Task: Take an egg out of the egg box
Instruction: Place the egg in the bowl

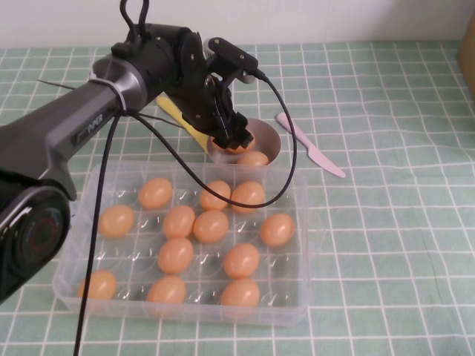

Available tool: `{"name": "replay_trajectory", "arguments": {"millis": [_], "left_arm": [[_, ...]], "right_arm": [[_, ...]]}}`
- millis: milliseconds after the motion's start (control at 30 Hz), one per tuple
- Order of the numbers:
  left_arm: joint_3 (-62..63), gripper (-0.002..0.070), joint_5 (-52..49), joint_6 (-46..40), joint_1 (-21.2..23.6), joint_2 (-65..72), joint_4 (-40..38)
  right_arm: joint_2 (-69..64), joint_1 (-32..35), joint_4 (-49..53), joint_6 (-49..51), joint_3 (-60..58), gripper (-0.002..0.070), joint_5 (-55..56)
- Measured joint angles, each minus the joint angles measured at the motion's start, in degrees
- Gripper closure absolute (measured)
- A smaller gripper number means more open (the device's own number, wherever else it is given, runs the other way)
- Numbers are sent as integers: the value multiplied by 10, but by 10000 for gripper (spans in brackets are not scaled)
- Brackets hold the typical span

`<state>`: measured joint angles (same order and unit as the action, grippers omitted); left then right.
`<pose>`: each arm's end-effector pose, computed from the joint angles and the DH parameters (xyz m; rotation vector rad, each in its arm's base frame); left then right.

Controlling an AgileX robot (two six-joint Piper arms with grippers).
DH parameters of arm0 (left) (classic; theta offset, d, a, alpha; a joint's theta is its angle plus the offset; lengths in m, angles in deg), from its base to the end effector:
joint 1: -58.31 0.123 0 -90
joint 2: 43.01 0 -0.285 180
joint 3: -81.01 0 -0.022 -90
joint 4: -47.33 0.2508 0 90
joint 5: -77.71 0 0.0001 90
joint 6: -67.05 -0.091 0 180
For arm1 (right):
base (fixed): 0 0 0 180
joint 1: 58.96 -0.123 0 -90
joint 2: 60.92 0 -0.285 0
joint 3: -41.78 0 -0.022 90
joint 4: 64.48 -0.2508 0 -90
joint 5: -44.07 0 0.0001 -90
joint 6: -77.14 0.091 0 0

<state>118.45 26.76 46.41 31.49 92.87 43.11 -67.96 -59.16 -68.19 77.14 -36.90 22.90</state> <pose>0.4458 -0.2312 0.2282 1.0131 2.4043 -0.1296 0.0526 0.0023 0.1721 0.0369 1.8649 0.0660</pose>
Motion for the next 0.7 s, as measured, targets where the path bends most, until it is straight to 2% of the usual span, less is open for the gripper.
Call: {"name": "replay_trajectory", "arguments": {"millis": [433, 700], "left_arm": [[1, 316, -4, -16, 0, 4, -1], [1, 271, -4, -20, 0, 4, -1]], "right_arm": [[0, 0, 0, 0, 0, 694, 0], [0, 0, 0, 0, 0, 694, 0]]}}
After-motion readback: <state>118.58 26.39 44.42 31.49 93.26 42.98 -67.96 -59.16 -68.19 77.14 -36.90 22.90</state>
